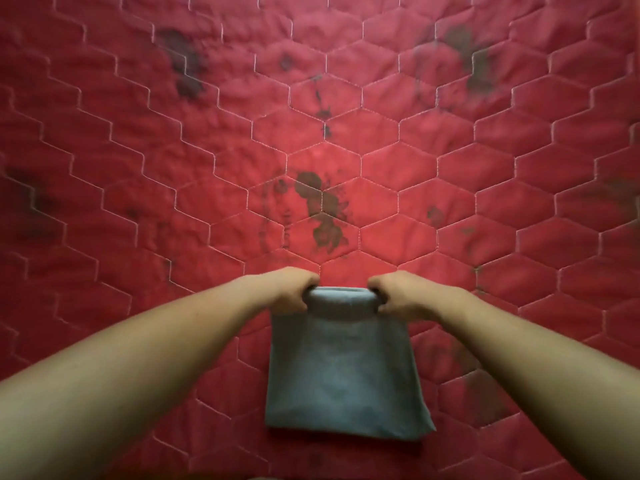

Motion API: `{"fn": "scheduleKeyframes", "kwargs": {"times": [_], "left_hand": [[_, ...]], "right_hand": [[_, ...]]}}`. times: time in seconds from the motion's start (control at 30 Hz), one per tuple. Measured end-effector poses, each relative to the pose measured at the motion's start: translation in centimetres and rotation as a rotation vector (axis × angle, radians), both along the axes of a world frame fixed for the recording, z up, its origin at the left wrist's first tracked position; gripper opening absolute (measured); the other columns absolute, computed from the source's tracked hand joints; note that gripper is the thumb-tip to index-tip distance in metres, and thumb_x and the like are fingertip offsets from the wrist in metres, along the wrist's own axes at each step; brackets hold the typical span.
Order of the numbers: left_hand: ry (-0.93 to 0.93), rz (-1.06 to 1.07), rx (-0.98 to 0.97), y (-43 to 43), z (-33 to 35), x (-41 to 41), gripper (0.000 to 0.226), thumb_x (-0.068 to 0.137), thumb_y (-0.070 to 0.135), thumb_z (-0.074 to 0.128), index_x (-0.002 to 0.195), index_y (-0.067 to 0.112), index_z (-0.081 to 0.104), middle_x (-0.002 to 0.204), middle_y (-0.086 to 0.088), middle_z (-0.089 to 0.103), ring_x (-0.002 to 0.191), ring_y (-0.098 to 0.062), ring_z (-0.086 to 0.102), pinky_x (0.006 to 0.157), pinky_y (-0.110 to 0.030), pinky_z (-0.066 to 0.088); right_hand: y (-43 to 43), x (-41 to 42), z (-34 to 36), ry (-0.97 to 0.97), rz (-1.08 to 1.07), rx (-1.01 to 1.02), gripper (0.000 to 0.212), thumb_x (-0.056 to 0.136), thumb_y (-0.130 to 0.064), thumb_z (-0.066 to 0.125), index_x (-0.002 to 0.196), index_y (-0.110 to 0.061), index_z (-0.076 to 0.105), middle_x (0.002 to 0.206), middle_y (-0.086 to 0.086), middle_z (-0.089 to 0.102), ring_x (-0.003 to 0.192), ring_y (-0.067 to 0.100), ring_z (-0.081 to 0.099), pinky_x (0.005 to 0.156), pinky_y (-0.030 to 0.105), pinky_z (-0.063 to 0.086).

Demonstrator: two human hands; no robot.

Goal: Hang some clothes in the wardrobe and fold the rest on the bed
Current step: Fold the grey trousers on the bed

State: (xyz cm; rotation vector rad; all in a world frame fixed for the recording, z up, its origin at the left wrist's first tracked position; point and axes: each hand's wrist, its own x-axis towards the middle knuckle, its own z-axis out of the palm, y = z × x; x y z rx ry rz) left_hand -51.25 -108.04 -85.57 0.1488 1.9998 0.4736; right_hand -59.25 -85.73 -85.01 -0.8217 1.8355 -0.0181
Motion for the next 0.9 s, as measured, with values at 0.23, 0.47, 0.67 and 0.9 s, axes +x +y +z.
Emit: {"fn": "scheduleKeyframes", "kwargs": {"times": [0.23,0.47,0.67,0.9], "left_hand": [[0.544,0.196,-0.033,-6.4,13.9,-9.4,0.024,0.079,0.009,0.06,0.087,0.02,0.041,0.089,-0.001,0.051,0.085,-0.029,0.052,0.069,-0.036,0.038],[1.01,0.165,-0.16,-5.4,14.5,-7.8,0.024,0.079,0.018,0.067,0.099,0.014,0.053,0.1,-0.007,0.044,0.092,-0.029,0.047,0.061,-0.041,0.046],[0.745,-0.011,-0.266,0.7,3.7,5.2,0.04,0.079,0.017,0.071,0.117,0.016,0.059,0.114,-0.012,0.055,0.102,-0.035,0.055,0.068,-0.041,0.048],[0.879,0.371,-0.191,1.8,-2.6,6.7,0.046,0.093,0.022,0.064,0.137,0.015,0.059,0.144,-0.02,0.049,0.137,-0.038,0.045,0.105,-0.051,0.045]], "right_hand": [[-2.8,-10.6,13.7,0.469,-0.213,-0.406,0.015,0.08,-0.015,0.064,0.089,-0.019,0.054,0.086,0.002,0.056,0.087,0.031,0.057,0.074,0.041,0.047],[-2.7,-8.9,14.9,0.923,-0.007,-0.55,0.028,0.076,-0.008,0.063,0.103,-0.008,0.057,0.104,0.019,0.053,0.093,0.041,0.052,0.068,0.05,0.051],[2.4,5.0,3.6,0.825,0.037,-0.278,0.031,0.084,-0.022,0.068,0.113,-0.015,0.061,0.112,0.013,0.056,0.097,0.036,0.056,0.071,0.045,0.047],[2.7,7.7,-3.4,0.77,-0.11,-0.335,0.045,0.095,-0.047,0.051,0.129,-0.018,0.06,0.142,0.013,0.051,0.126,0.038,0.052,0.096,0.051,0.044]]}}
